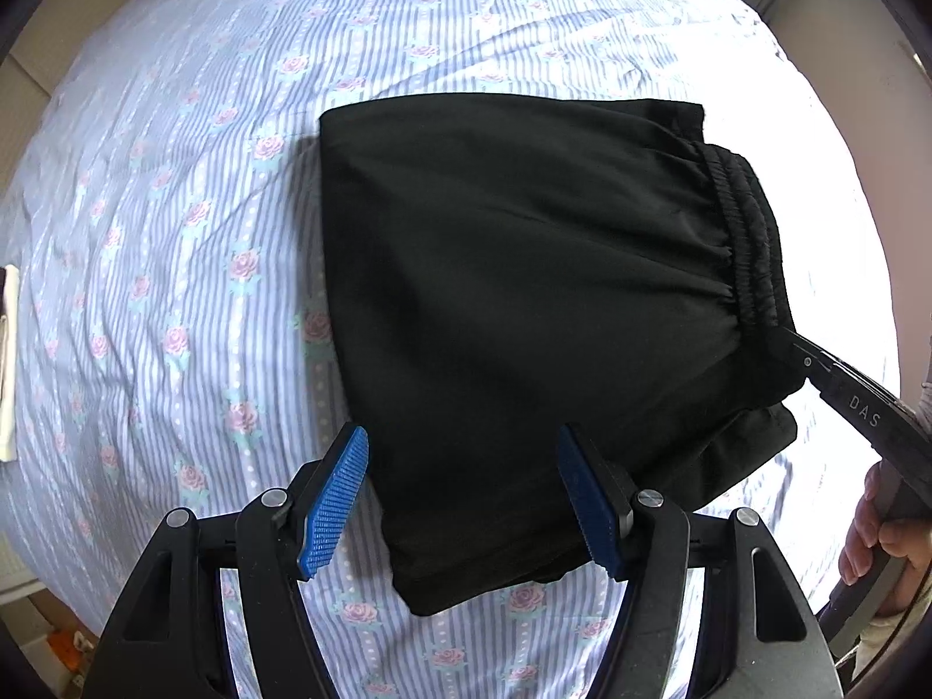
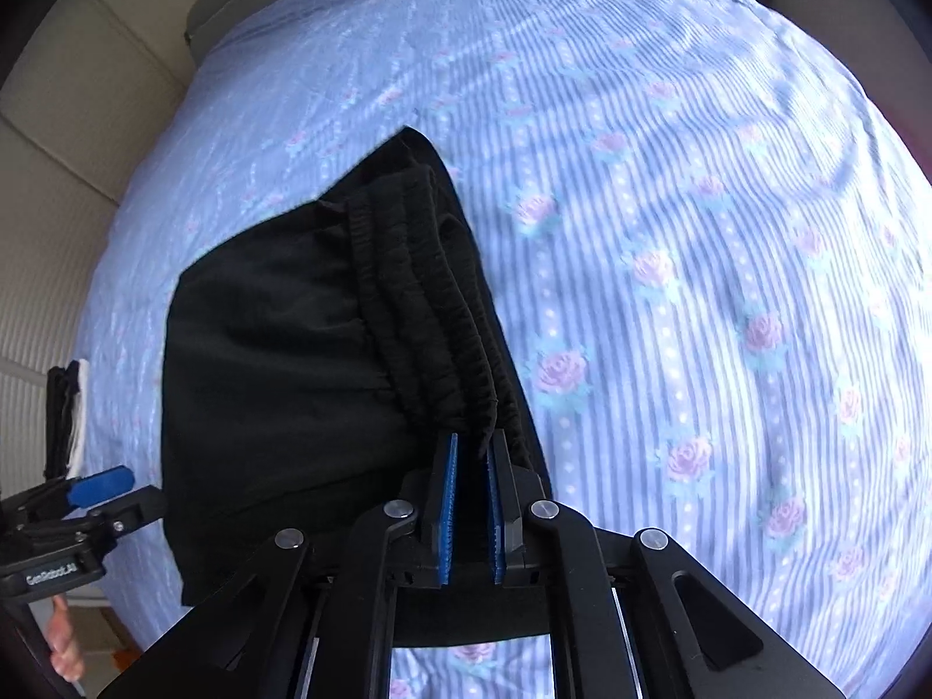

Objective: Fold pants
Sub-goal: 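Pinch the folded edge with the right tool and tuck it flat, release, then move both open tools toward the folded black shorts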

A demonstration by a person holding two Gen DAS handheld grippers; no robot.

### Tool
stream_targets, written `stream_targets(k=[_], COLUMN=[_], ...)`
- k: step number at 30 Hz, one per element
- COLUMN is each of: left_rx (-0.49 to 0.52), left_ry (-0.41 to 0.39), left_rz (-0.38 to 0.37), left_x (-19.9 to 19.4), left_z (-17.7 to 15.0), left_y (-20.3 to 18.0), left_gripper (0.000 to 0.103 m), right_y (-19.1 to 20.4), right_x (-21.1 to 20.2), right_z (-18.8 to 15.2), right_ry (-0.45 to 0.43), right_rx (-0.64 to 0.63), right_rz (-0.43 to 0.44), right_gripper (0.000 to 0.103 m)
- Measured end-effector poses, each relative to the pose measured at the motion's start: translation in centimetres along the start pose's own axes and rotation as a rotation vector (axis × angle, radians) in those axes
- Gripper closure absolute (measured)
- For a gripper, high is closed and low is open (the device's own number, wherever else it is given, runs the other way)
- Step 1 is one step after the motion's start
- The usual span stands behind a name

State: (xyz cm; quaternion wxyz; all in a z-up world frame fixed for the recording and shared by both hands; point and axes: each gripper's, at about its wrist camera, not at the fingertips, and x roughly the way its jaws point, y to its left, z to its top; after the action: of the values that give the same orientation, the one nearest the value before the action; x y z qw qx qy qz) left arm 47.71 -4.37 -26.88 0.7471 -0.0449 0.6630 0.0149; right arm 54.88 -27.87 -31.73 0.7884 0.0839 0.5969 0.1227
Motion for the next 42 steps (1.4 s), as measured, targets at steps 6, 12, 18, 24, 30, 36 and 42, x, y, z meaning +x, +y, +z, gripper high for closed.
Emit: stream_targets(k=[6,12,18,24,30,36,42], left_rx=[-0.013,-0.015,-0.014,-0.039,-0.013,0.031,0.153], left_ry=[-0.018,-0.055,-0.132,-0.194,-0.268,-0.322,-0.358], left_rz=[0.024,0.028,0.015,-0.009,-0.024,-0.081,-0.132], left_x=[-1.9,-5.5,-10.2,-14.5,-18.5,-20.6,-21.2], left_z=[-1.4,-4.7,-9.4,-13.6,-15.8,-16.4,-14.7], left_y=[0.7,2.1,3.3,5.4,7.3,11.1,17.0], left_gripper=[0.034,0.033,0.029,0.027,0.019,0.017,0.017], right_y=[-0.9,0.0,3.3,6.9,10.5,15.0,20.9], right_x=[-1.6,-8.3,-15.0,-19.8,-22.3,-23.5,-23.9], right_z=[-1.0,-3.4,-7.2,-11.4,-14.8,-17.5,-20.3], right_ry=[-0.029,-0.120,-0.194,-0.245,-0.282,-0.306,-0.391], right_rx=[0.037,0.043,-0.005,-0.047,-0.037,-0.036,0.066], right_rz=[-0.129,-0.114,-0.045,0.025,0.080,0.066,0.024], right_gripper=[0.049,0.043,0.036,0.036,0.029,0.029,0.029])
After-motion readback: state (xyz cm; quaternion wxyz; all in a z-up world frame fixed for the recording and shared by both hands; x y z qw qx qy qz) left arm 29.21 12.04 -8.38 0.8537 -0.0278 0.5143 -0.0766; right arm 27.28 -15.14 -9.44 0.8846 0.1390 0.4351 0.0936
